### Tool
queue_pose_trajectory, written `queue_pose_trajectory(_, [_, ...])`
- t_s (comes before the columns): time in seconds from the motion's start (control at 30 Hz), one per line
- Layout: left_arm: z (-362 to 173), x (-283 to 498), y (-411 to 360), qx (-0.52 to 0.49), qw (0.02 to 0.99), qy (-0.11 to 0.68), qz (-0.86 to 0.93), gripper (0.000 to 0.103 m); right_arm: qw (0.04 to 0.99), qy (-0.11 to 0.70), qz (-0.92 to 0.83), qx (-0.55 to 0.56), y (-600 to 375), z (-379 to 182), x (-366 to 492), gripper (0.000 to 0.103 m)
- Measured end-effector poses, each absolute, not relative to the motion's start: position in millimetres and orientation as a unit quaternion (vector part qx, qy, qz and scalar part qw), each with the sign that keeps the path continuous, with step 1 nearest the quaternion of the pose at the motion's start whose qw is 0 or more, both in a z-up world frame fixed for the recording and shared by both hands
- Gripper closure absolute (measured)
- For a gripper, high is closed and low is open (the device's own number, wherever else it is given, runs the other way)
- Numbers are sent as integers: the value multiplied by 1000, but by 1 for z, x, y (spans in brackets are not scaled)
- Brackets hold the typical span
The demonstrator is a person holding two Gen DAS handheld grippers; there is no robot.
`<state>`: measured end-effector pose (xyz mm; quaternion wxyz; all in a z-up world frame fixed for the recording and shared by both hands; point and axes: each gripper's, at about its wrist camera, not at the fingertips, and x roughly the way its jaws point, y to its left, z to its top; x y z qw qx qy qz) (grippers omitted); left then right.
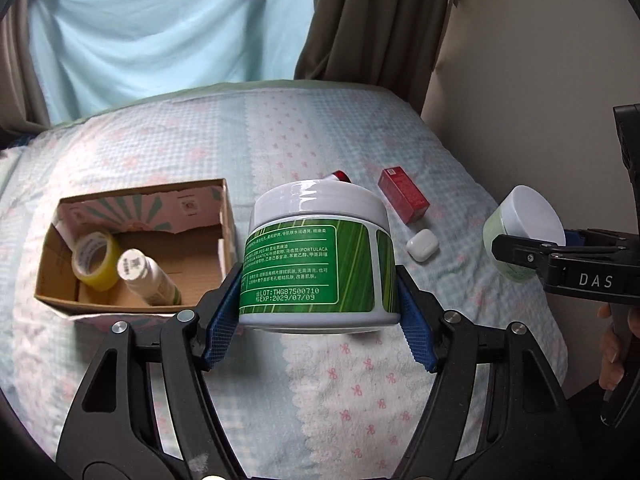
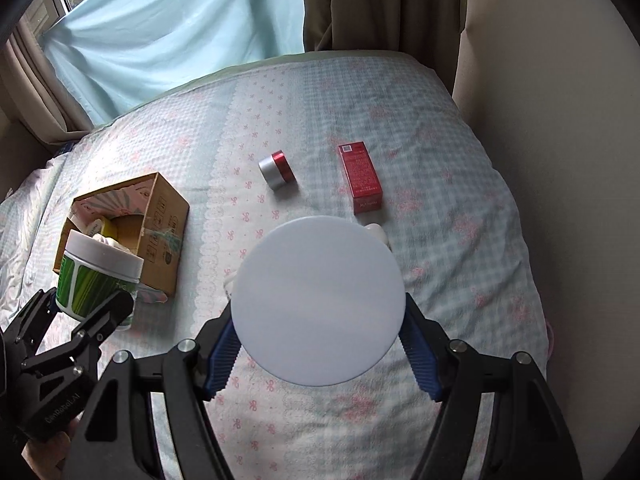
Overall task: Organize rigid objects
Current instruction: 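Carry the green-labelled jar in the left tool while the right tool carries the white-lidded jar to the box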
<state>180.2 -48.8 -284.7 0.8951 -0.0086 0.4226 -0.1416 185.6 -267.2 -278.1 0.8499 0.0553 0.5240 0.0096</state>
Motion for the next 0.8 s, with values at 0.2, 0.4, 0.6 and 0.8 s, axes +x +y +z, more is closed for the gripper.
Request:
queue_pose_trajectory(0.2, [-225, 191, 41, 16, 899, 410, -155, 35, 864, 498, -7, 77, -194, -208, 190, 35])
queue_pose_trajectory(0.4, [-193, 199, 123, 49, 894, 411, -171, 35, 865, 487, 6, 121, -112, -171, 199, 35])
queue_pose_trajectory(0.6, [-193, 215, 184, 49, 886, 431, -165, 35, 851, 504, 39, 144, -45, -176, 210, 35])
queue_pose_trajectory(0.8, [-217, 236, 220, 18, 879, 457, -133, 35, 828, 538, 73, 142, -9, -206, 234, 35])
